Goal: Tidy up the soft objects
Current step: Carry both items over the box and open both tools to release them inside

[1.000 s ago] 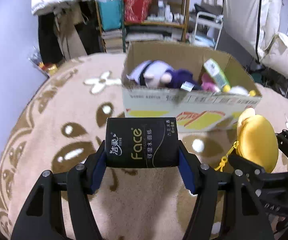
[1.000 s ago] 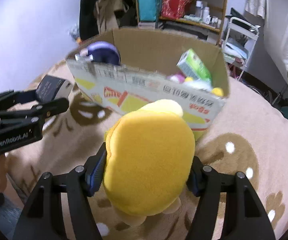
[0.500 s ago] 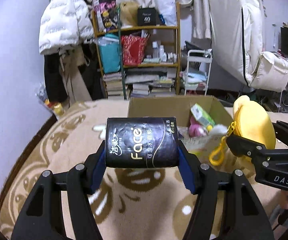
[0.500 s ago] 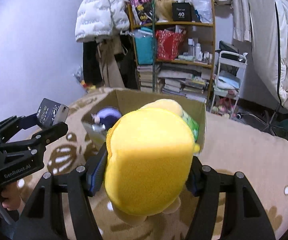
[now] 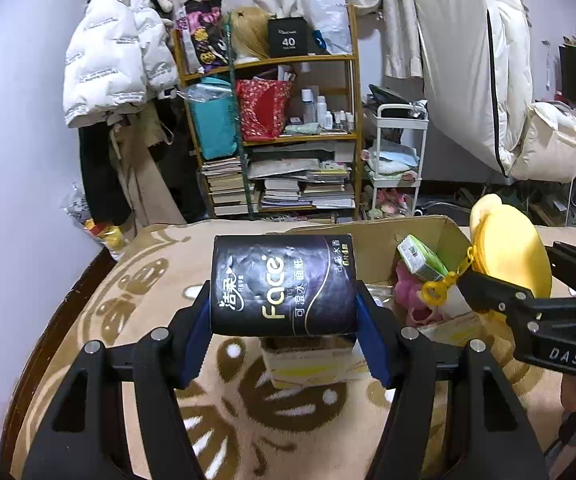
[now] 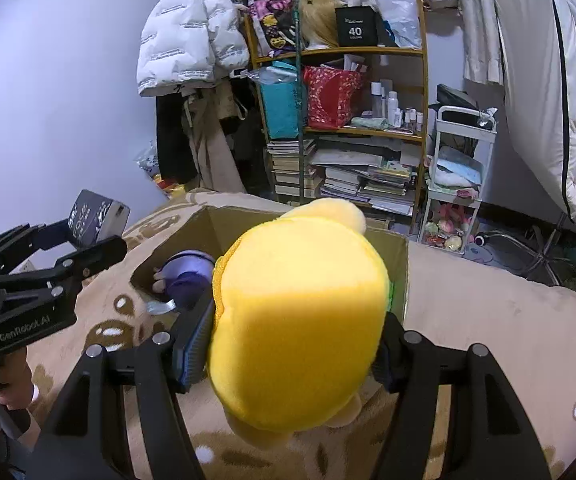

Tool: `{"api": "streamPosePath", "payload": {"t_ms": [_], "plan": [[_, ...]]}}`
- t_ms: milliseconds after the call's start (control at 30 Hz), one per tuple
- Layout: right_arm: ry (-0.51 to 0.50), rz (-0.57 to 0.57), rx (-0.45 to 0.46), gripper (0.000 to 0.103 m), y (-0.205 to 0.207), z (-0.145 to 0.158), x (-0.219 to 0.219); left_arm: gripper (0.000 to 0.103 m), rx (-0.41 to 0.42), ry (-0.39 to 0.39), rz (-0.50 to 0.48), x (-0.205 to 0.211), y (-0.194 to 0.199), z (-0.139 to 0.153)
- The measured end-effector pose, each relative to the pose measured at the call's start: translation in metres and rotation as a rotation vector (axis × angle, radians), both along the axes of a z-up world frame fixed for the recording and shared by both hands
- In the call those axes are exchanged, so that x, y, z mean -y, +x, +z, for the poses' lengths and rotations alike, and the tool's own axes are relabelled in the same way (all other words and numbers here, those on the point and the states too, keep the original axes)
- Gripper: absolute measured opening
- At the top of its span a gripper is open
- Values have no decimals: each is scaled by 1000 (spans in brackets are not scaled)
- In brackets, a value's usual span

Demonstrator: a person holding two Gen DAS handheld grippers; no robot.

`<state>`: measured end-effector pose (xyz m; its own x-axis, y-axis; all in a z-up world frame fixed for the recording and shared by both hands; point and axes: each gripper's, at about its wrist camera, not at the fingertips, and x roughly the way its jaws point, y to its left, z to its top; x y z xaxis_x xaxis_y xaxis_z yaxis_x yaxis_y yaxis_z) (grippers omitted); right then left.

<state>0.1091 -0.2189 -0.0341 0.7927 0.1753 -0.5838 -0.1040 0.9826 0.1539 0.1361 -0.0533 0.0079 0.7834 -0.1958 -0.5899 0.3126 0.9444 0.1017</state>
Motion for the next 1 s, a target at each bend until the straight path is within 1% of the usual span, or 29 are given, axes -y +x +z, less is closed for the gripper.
{"api": "streamPosePath", "payload": {"t_ms": [100, 233, 367, 467, 533, 600, 700, 733, 767, 833, 900, 1000], "plan": [[19, -5, -10, 69, 9, -7, 8, 64, -15, 11, -21, 6, 12, -5], [24, -8, -16, 69, 16, -15, 16, 64, -40, -1, -66, 13, 26, -6], [51, -8, -13, 70, 23, -19, 22, 64, -26, 0, -91, 22, 35, -8], [82, -7, -15, 70, 29, -20, 25, 64, -53, -10, -116, 28, 43, -14], [94, -7, -12, 70, 32, -22, 27, 64, -55, -3, -120, 31, 46, -18], [124, -27, -16, 71, 35, -25, 31, 64, -56, -4, -129, 35, 50, -22], [199, -47, -30, 73, 40, -32, 39, 65, -80, -9, -129, 37, 55, -29], [219, -55, -34, 74, 41, -34, 42, 67, -88, -10, -129, 37, 57, -30], [231, -59, -39, 75, 42, -35, 44, 73, -95, -12, -126, 38, 58, -32], [250, -72, -45, 76, 43, -37, 48, 80, -91, -16, -117, 37, 58, -34], [258, -84, -49, 76, 43, -38, 51, 82, -84, -14, -103, 35, 57, -34], [263, -86, -59, 78, 44, -38, 53, 83, -100, -18, -90, 30, 54, -34]]}}
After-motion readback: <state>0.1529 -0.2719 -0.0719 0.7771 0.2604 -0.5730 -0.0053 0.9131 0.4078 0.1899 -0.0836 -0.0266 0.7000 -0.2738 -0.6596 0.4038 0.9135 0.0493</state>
